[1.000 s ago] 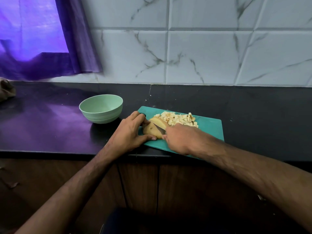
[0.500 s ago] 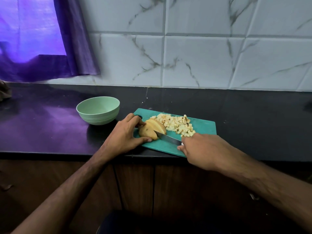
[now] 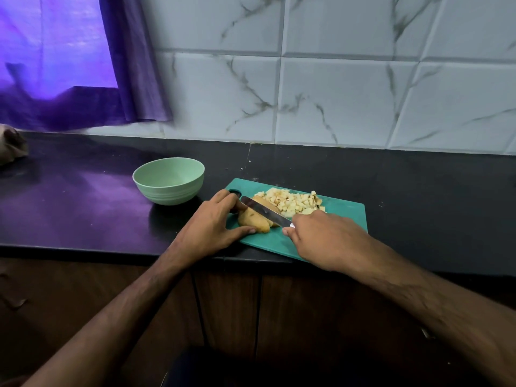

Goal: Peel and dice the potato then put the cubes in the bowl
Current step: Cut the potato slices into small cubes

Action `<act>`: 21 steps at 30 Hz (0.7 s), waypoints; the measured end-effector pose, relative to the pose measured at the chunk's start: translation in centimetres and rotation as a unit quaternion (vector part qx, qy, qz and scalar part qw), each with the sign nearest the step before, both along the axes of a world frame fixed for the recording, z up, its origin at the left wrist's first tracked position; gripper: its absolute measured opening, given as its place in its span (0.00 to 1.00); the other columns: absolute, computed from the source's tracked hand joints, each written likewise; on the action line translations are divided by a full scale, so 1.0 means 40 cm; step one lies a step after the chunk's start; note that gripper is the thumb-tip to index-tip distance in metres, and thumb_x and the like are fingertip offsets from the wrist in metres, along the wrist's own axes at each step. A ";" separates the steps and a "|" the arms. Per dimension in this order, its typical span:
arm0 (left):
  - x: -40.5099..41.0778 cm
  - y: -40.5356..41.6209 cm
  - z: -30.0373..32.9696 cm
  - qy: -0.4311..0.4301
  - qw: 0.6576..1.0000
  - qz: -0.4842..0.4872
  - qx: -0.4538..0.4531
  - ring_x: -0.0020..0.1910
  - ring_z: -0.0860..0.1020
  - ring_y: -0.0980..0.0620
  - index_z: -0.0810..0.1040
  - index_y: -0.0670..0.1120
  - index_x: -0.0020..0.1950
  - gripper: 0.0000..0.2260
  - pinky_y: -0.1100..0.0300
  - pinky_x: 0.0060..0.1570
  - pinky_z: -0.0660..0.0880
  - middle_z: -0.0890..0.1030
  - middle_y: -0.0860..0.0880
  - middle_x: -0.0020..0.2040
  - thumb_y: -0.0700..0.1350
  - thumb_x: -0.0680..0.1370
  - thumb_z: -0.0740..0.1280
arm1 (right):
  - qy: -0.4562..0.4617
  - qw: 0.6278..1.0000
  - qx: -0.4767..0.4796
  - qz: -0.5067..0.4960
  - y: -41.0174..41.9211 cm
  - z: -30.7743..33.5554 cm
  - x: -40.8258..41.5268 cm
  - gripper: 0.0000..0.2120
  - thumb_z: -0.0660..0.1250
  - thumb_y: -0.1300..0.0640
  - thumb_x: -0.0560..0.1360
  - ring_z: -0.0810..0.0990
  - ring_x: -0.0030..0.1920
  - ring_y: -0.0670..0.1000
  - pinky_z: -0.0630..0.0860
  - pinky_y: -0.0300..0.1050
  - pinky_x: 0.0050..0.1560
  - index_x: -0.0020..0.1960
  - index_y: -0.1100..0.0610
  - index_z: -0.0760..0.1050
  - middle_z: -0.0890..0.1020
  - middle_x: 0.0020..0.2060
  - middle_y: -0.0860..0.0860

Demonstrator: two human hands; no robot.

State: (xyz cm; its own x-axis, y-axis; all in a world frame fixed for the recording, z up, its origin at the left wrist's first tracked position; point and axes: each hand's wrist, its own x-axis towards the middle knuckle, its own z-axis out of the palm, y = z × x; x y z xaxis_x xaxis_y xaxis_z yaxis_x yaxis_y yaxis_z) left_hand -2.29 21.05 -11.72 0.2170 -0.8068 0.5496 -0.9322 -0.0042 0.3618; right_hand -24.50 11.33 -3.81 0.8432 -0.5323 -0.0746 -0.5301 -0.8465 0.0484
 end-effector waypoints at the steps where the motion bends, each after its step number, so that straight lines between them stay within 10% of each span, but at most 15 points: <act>1: 0.000 0.000 0.001 -0.002 1.000 0.003 0.003 0.51 0.78 0.59 0.79 0.48 0.54 0.24 0.54 0.50 0.80 0.74 0.59 0.52 0.65 0.70 0.72 | 0.002 1.000 -0.006 0.003 0.001 0.003 0.001 0.15 0.50 0.42 0.86 0.72 0.38 0.44 0.66 0.44 0.35 0.54 0.51 0.69 0.72 0.39 0.46; 14: 0.000 0.000 0.004 0.013 1.000 0.004 0.000 0.46 0.75 0.68 0.81 0.47 0.48 0.20 0.76 0.41 0.68 0.72 0.64 0.45 0.62 0.68 0.75 | 0.009 1.000 0.003 0.022 0.014 -0.007 0.029 0.15 0.52 0.46 0.86 0.74 0.40 0.45 0.75 0.46 0.43 0.59 0.54 0.72 0.73 0.40 0.47; 21: -0.005 0.001 0.007 -0.023 1.000 -0.004 -0.017 0.45 0.76 0.59 0.79 0.46 0.48 0.20 0.61 0.43 0.76 0.75 0.58 0.45 0.61 0.69 0.75 | 0.021 1.000 0.013 0.017 0.008 -0.010 0.100 0.09 0.57 0.52 0.85 0.75 0.39 0.49 0.72 0.46 0.37 0.53 0.56 0.72 0.73 0.39 0.50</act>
State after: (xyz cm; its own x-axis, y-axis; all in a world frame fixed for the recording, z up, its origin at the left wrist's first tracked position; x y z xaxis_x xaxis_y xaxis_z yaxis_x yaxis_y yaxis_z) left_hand -2.50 21.09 -11.44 0.1840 -0.7890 0.5862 -0.9480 0.0151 0.3178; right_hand -20.49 11.65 -4.20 0.8562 -0.5016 -0.1238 -0.4999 -0.8648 0.0468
